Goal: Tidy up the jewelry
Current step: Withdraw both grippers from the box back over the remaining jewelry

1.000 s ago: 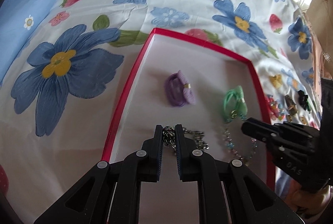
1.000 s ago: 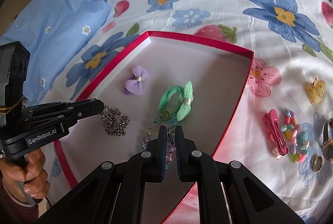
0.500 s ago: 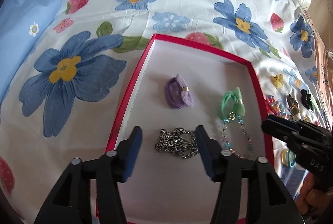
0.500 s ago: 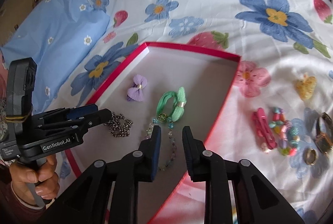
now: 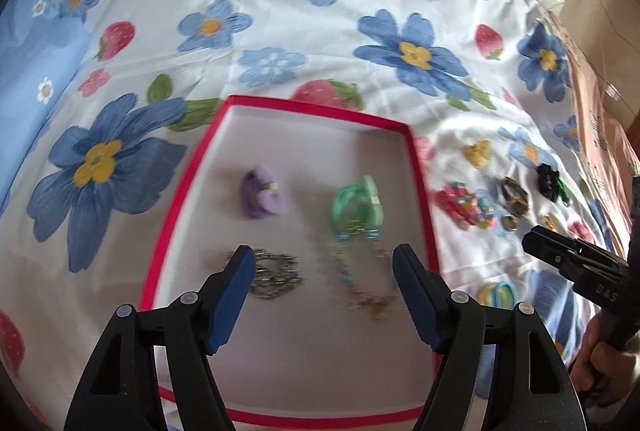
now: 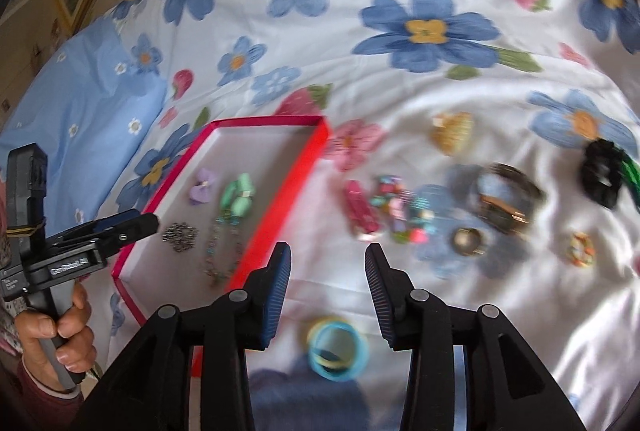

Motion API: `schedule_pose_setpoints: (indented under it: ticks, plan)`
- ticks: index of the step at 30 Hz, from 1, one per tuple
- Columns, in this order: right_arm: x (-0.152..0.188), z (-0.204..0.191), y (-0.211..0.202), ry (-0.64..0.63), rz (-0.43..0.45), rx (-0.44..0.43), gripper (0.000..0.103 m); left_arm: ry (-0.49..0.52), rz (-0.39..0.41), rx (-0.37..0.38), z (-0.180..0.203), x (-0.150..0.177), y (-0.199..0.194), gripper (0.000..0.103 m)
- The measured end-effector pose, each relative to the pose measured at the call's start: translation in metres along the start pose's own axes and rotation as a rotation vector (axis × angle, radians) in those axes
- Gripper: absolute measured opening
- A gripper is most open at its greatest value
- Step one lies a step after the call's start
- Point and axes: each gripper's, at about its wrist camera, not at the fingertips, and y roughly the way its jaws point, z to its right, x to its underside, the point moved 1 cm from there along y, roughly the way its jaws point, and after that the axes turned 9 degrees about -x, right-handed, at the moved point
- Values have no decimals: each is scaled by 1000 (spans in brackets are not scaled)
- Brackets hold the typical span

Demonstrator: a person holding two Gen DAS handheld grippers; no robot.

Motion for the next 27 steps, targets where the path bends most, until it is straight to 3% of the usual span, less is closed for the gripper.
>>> schedule_pose_setpoints:
  ticks: [16, 27]
  plan:
    - [10, 61, -41, 54, 42, 87, 41, 131, -14, 62, 66, -20, 12, 72]
    - [-16, 90, -22, -62, -15, 82, 41, 229, -47, 119, 118, -65, 59, 72]
